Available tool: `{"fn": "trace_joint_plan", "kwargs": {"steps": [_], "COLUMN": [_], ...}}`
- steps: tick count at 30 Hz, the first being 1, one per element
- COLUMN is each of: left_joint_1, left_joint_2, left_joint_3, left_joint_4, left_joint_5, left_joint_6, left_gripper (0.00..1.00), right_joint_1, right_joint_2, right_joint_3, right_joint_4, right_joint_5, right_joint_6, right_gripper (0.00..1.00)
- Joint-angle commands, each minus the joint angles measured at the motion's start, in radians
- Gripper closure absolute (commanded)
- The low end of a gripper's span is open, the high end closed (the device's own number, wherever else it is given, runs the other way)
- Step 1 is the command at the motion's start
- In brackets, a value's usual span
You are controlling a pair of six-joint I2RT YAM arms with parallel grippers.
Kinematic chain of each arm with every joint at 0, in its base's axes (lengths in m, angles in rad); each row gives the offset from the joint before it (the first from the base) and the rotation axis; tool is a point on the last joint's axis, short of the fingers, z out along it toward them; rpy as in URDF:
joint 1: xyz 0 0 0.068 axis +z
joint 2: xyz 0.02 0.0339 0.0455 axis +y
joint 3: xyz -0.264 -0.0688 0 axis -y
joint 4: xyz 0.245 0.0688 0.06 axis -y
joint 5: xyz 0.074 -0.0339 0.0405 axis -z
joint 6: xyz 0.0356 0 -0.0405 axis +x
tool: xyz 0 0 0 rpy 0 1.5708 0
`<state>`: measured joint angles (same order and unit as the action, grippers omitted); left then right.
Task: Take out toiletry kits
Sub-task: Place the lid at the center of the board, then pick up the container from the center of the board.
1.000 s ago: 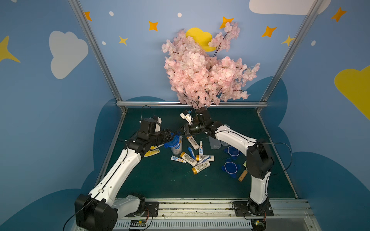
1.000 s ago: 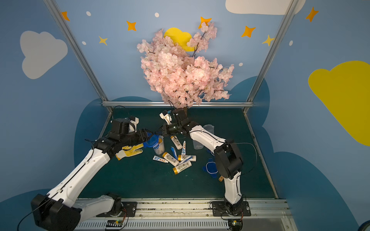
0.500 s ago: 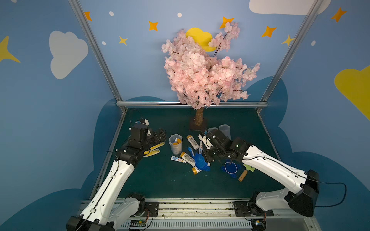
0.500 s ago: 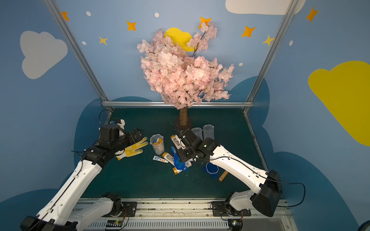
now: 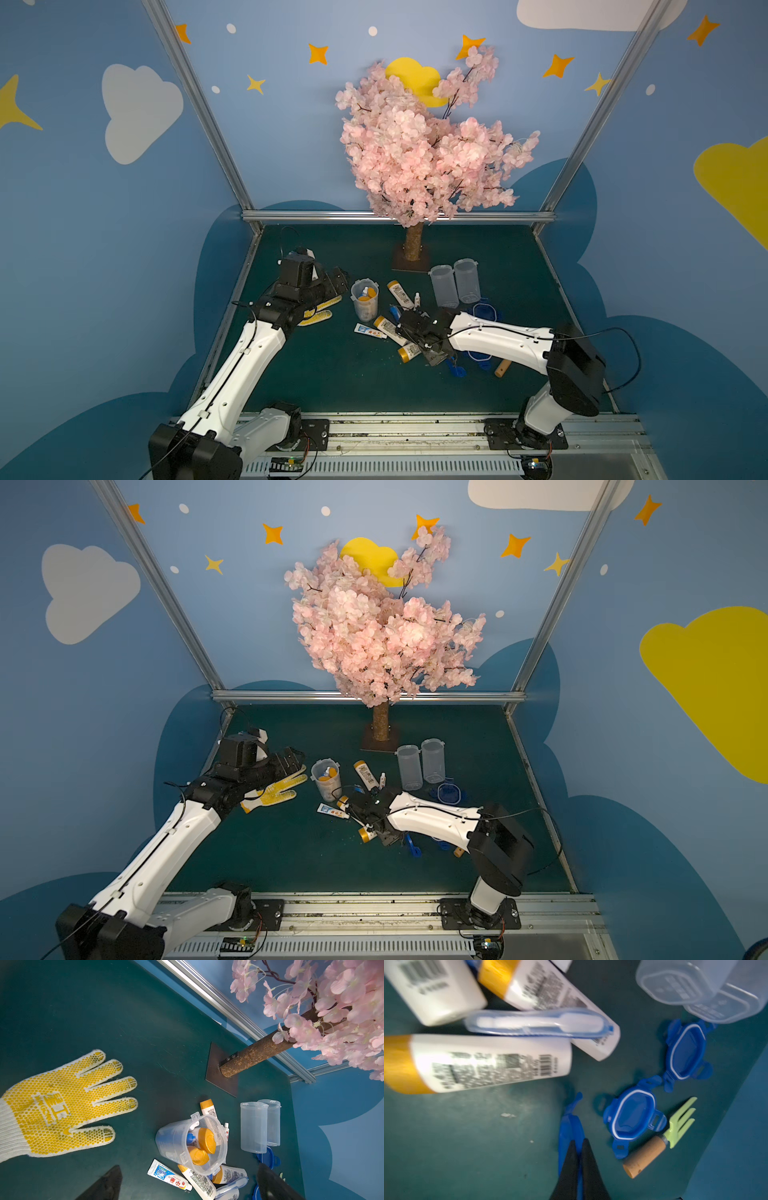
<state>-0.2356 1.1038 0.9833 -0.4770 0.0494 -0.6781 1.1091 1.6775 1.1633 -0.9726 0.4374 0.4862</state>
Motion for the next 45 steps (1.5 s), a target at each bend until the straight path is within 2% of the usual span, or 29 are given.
{"fn": "trace_joint_plan", "kwargs": {"steps": [1, 3, 4, 7, 12, 16, 19, 24, 27, 31, 34, 37, 39, 40, 42, 45], "left_joint_1": [0.004, 0.005, 0.004, 0.003, 0.002, -0.010, -0.036, -0.058, -0.066, -0.068, -0.068, -0.069, -0.068, -0.068, -0.068, -0.068], "left_joint_2": [0.011, 0.017, 0.023, 0.038, 0.058, 0.084, 0.115, 0.161, 0.190, 0.258, 0.309, 0.359, 0.390, 0.405, 0.435, 0.474], "left_joint_3": [-0.003, -0.005, -0.006, -0.014, -0.042, -0.038, -0.017, 0.014, 0.031, 0.062, 0.091, 0.123, 0.144, 0.152, 0.173, 0.204], "left_joint_4": [-0.004, -0.012, -0.015, -0.023, -0.001, 0.000, -0.025, -0.084, -0.087, -0.058, -0.026, -0.019, -0.030, -0.036, -0.054, -0.085], "left_joint_5": [0.011, 0.013, 0.016, 0.025, 0.050, 0.067, 0.056, 0.009, -0.010, -0.019, -0.020, -0.019, -0.027, -0.032, -0.031, -0.020], "left_joint_6": [0.004, 0.008, 0.010, 0.010, 0.000, 0.009, 0.036, 0.056, 0.064, 0.076, 0.081, 0.085, 0.088, 0.088, 0.092, 0.093], "left_gripper": [0.00, 0.00, 0.00, 0.00, 0.00, 0.00, 0.00, 0.00, 0.01, 0.07, 0.19, 0.40, 0.46, 0.47, 0.55, 0.66], "right_joint_1": [0.020, 0.020, 0.016, 0.012, -0.003, -0.016, -0.045, -0.140, -0.182, -0.207, -0.217, -0.223, -0.226, -0.229, -0.233, -0.241], "right_joint_2": [0.056, 0.064, 0.068, 0.073, 0.045, -0.029, -0.129, -0.319, -0.386, -0.449, -0.478, -0.489, -0.487, -0.486, -0.482, -0.474], "right_joint_3": [-0.026, -0.046, -0.056, -0.090, -0.153, -0.177, -0.200, -0.247, -0.249, -0.266, -0.288, -0.306, -0.307, -0.307, -0.305, -0.303], "right_joint_4": [0.100, 0.143, 0.157, 0.192, 0.263, 0.301, 0.363, 0.518, 0.559, 0.630, 0.676, 0.699, 0.693, 0.692, 0.692, 0.696], "right_joint_5": [-0.078, -0.084, -0.081, -0.082, -0.120, -0.140, -0.213, -0.437, -0.476, -0.527, -0.559, -0.580, -0.583, -0.586, -0.593, -0.600], "right_joint_6": [0.012, 0.014, 0.021, 0.022, 0.032, 0.018, -0.031, -0.104, -0.084, -0.060, -0.050, -0.046, -0.044, -0.046, -0.049, -0.056], "right_gripper": [1.00, 1.00, 0.92, 0.80, 0.67, 0.62, 0.57, 0.55, 0.56, 0.60, 0.67, 0.82, 0.90, 0.91, 0.95, 0.97]}}
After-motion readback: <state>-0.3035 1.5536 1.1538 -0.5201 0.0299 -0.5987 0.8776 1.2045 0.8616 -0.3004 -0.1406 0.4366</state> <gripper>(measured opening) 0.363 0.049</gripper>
